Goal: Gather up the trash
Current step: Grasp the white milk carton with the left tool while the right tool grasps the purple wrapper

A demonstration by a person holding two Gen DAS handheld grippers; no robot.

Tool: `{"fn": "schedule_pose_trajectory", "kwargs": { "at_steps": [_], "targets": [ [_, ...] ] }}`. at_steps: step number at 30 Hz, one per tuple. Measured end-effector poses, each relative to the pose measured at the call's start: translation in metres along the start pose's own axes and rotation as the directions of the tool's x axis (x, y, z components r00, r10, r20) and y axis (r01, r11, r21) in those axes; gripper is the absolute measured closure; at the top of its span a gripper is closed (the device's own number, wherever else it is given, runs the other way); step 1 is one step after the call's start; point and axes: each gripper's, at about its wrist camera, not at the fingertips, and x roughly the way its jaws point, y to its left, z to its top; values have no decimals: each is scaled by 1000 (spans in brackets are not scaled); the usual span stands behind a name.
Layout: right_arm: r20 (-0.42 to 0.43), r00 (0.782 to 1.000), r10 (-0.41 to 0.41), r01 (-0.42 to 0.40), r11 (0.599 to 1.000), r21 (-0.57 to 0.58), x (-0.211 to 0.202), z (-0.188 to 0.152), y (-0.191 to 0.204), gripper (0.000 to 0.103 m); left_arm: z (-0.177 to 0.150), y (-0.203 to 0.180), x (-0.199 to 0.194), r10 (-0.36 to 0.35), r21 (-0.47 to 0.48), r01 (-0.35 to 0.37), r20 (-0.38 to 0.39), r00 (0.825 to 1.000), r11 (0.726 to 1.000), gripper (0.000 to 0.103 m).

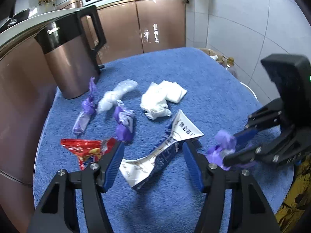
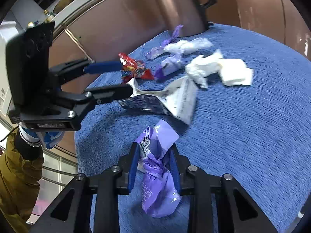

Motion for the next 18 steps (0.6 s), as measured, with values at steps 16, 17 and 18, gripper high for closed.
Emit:
{"fn": "schedule_pose_trajectory", "kwargs": {
  "at_steps": [16, 17, 18],
  "targets": [
    [174, 984, -47, 17, 985, 173, -85, -32, -51, 76, 3, -32, 55, 48, 122, -27, -172, 984, 992, 53],
    [183, 982, -51, 17, 983, 184, -89, -34, -54, 76, 3, -35, 56, 56, 129, -34, -174, 983, 991, 55],
    [190, 980, -54, 16, 981, 193, -93, -37, -57, 76, 4, -38, 56, 57, 128, -35, -176, 983, 991, 60]
  ]
}}
